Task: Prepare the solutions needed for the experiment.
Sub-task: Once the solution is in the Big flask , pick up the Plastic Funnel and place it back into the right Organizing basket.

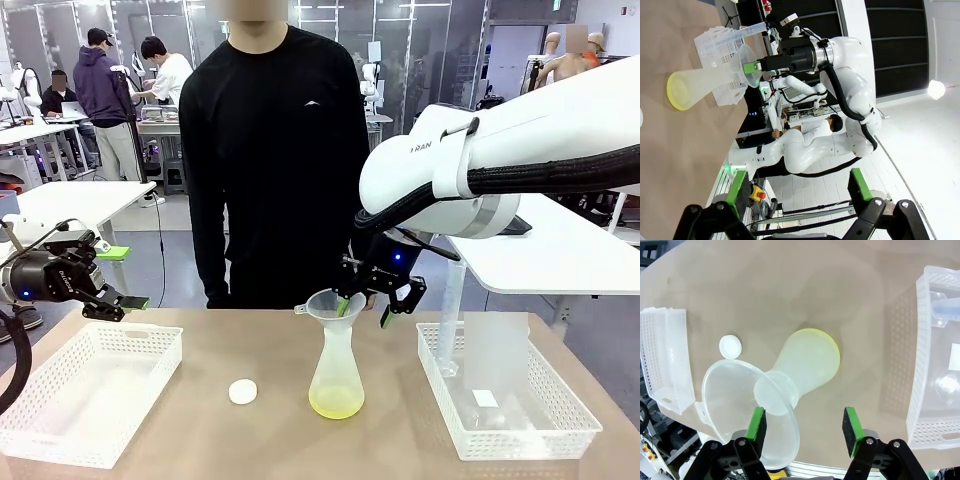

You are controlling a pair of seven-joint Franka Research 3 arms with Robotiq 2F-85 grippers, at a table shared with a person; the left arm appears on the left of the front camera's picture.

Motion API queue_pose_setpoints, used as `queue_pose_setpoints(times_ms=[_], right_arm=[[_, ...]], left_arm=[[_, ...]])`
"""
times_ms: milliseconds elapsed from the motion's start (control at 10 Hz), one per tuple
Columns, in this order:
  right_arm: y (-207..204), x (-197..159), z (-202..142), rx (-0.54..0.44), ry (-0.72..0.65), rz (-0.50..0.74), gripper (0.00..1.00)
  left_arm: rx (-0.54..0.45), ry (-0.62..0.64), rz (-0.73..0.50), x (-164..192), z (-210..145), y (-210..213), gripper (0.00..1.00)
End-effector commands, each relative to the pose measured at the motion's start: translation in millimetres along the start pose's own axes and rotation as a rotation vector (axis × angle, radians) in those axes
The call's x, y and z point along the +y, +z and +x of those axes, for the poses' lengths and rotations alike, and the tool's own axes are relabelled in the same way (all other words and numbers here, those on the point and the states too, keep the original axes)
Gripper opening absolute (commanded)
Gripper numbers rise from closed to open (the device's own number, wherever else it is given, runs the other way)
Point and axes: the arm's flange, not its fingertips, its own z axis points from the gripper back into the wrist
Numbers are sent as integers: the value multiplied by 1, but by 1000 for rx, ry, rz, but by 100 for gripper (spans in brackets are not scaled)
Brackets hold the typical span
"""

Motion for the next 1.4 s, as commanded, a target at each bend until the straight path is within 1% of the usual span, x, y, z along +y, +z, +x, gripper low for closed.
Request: queue_pose_setpoints(times_ms=[0,100,200,300,400,500,600,700,800,900,1000,1300], right_arm=[[1,9,0,10,-40,13,46],[1,9,0,12,-39,16,65],[1,8,0,12,-40,21,28],[1,8,-1,13,-41,22,46],[2,8,-1,15,-41,22,9],[2,8,-2,14,-40,24,46],[4,7,-3,14,-40,30,0],[4,7,-4,15,-39,30,28],[4,6,-5,18,-40,32,0],[4,6,-5,19,-41,33,9],[4,5,-6,20,-41,34,0],[6,6,-8,23,-38,42,0]], left_arm=[[2,3,-2,-3,1,0,100],[2,3,-2,-3,1,0,100],[2,3,-2,-3,1,0,100],[2,3,-2,-3,1,0,100],[2,3,-2,-3,1,0,100],[2,3,-2,-3,1,0,100],[2,3,-2,-3,1,0,100],[2,3,-2,-3,1,0,100],[2,3,-2,-3,1,0,100],[2,3,-2,-3,1,0,100],[2,3,-2,-3,1,0,100],[2,3,-2,-3,1,0,100]])
